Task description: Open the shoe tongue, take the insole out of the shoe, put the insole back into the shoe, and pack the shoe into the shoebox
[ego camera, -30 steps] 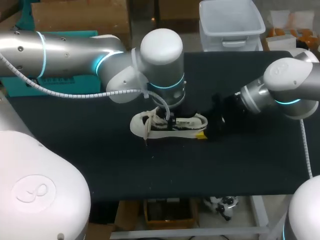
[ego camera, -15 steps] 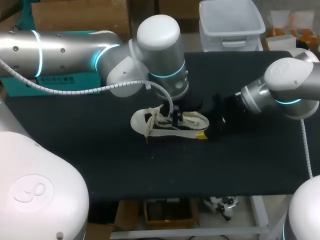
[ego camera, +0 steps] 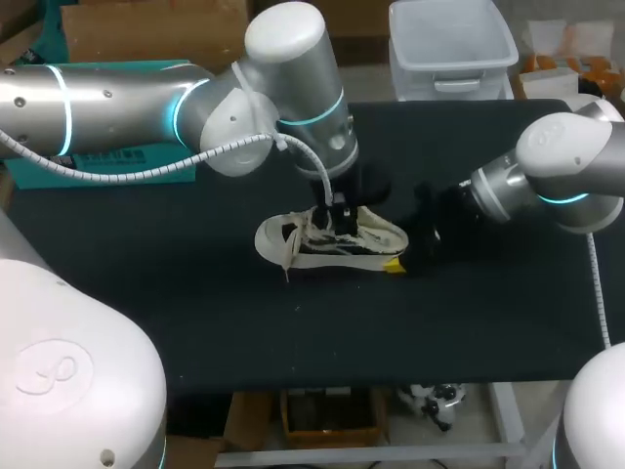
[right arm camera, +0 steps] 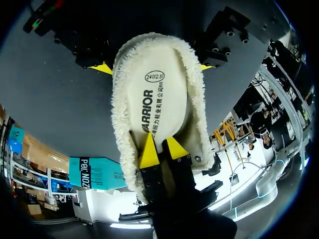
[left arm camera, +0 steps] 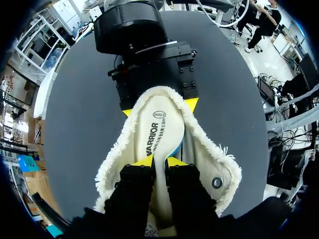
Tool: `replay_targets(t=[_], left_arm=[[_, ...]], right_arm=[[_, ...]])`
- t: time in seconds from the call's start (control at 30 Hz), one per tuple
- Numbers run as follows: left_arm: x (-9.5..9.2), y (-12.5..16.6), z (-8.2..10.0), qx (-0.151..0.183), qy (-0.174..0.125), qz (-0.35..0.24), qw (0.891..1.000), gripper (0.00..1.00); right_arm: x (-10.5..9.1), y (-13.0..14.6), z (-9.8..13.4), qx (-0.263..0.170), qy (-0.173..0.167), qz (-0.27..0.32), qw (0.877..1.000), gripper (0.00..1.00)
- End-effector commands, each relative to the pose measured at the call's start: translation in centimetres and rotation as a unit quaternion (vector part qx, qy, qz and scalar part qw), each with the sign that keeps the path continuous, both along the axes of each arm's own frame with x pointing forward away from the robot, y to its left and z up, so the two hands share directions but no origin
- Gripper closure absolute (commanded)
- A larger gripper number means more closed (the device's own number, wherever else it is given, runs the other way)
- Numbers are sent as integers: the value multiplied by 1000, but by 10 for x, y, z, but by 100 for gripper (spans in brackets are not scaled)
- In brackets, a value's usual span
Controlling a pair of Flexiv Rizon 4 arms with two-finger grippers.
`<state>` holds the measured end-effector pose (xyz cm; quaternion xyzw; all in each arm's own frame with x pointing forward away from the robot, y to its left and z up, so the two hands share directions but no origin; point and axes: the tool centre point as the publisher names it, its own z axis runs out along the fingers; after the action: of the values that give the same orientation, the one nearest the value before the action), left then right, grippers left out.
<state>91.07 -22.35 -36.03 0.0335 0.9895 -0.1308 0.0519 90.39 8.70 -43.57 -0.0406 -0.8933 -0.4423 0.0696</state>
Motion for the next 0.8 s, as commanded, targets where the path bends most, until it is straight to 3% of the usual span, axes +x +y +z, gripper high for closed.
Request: replay_targets(t=[0.03, 0.27, 0.5, 0.8], left_arm=[[7, -1, -6, -42, 18, -10, 999, 100], [0, -5, 9, -79, 14, -30, 996, 100], [-8, -9, 21, -88, -2, -44, 995, 100], [-11, -5, 24, -137, 24, -47, 989, 100]], right_arm=[[-1, 5, -17, 1, 2, 1, 1000, 100], [-1, 5, -17, 1, 2, 1, 1000, 100], [-1, 5, -17, 1, 2, 1, 1000, 100], [-1, 5, -17, 1, 2, 1, 1000, 100]])
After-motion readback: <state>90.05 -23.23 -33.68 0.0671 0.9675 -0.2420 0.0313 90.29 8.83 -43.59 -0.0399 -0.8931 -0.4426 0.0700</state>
